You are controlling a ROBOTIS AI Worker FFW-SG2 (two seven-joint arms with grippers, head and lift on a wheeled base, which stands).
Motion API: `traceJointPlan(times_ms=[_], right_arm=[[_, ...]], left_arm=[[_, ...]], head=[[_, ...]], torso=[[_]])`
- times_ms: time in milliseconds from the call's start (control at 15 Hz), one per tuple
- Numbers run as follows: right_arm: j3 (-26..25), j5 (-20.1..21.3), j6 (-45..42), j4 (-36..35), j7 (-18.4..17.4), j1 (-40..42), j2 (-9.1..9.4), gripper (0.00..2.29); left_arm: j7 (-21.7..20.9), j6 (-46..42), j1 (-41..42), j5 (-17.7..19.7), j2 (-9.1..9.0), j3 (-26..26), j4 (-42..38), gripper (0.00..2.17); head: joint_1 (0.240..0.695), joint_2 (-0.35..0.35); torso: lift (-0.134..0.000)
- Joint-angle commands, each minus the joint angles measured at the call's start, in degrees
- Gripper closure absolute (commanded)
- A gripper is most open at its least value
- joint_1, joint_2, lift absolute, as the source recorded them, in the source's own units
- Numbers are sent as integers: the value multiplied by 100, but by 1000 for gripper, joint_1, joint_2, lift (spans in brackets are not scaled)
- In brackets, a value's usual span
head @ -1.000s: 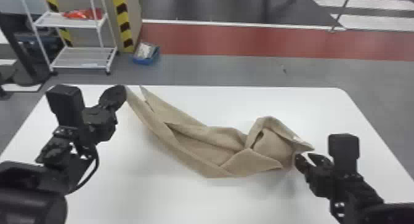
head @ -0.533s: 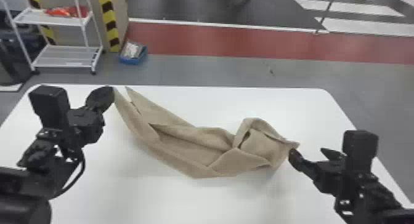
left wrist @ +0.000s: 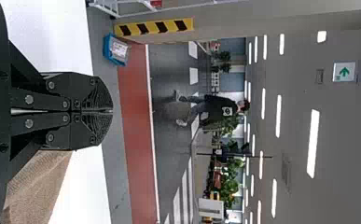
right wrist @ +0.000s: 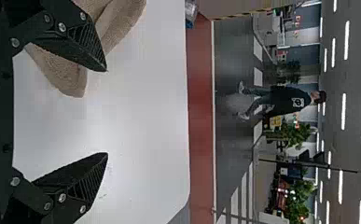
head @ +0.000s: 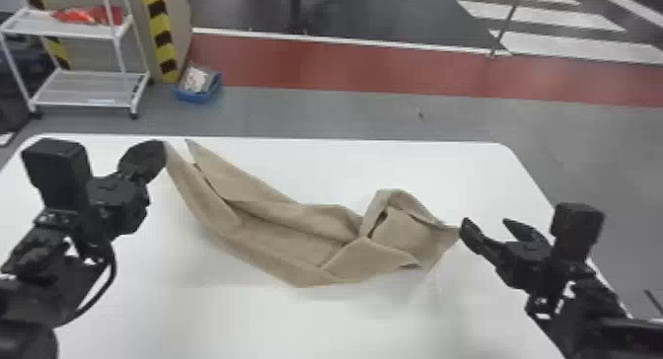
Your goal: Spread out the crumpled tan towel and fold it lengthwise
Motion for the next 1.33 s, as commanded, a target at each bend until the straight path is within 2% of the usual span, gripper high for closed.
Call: traceJointPlan(times_ms=[0,133,267,400,600,800,933,1000,1133,1200,1267], right_arm=[[-319,-182,-59,277,515,-53,-19,289],[-451,-199,-59,506,1016,-167,-19,289],[-459,-15,-129,726,1429,-299,-37,289],[-433,64,-182,945,1649,-466,-72,323],[-205,556,29,1112,1834,-686,-134,468],[-196,609,275,1165,1983,-748,-151,481],[-205,600,398,1165,1983,-765,-178,589],[-205,600,416,1165,2001,-765,-186,785],[-205,592,451,1165,2071,-791,-178,1463],[-222,556,451,1156,2168,-783,-178,1690],[-222,539,433,1095,2212,-774,-169,1713]], left_arm=[[0,0,0,0,-10,11,0,1781],[-9,18,-44,-9,-36,-16,9,1781],[-9,18,-70,-44,-54,-42,9,1781],[-9,18,-70,-88,-54,-60,9,1781],[-9,53,-53,-97,-54,-60,0,1781],[-9,70,-53,-88,-45,-42,0,1781],[-9,70,-62,-97,-54,-51,0,1781],[-9,70,-70,-97,-54,-60,0,1781],[-9,70,-70,-97,-54,-69,0,1781],[0,70,-70,-97,-54,-60,0,1781],[9,70,-70,-97,-54,-42,-18,1781]], head=[[695,-176],[695,-179],[695,-183],[695,-182],[695,-181],[695,-171],[695,-167],[695,-167],[695,-170],[695,-170],[695,-169]], torso=[[-124],[-124],[-124],[-124],[-124],[-124],[-124],[-124],[-124],[-124],[-124]])
